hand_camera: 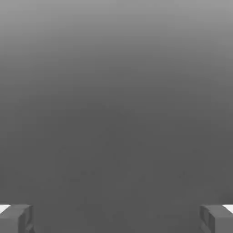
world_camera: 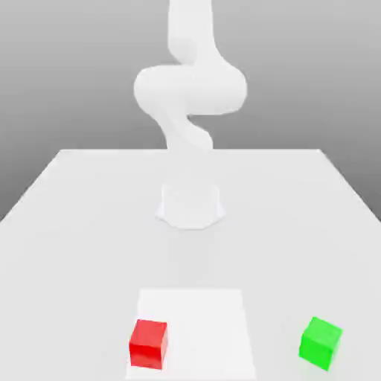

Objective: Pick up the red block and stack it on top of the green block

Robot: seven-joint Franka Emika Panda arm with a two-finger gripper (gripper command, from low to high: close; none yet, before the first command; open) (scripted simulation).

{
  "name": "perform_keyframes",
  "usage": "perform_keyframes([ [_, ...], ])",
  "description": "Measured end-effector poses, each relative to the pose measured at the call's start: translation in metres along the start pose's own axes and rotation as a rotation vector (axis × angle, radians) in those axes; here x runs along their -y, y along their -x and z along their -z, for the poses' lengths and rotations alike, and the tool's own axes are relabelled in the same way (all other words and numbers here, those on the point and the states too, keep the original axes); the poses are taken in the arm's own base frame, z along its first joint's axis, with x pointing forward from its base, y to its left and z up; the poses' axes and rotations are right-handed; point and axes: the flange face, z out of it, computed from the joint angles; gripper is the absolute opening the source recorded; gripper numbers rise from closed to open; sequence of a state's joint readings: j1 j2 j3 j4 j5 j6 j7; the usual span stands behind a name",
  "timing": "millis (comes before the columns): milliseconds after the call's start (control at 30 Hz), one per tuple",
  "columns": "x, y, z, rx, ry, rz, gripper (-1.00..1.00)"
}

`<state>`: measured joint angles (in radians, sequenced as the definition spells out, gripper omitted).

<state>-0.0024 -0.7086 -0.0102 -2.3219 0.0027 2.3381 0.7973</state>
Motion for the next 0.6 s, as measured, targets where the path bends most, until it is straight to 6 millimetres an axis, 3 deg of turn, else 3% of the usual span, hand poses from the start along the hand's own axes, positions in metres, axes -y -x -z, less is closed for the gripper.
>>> perform_keyframes([
  [300,-0.049,0.015,-0.182,0.184,0.202,-0.044,0.00],
  [600,-0.143,0.071,-0.326,0.354,0.411,-0.092,0.00],
])
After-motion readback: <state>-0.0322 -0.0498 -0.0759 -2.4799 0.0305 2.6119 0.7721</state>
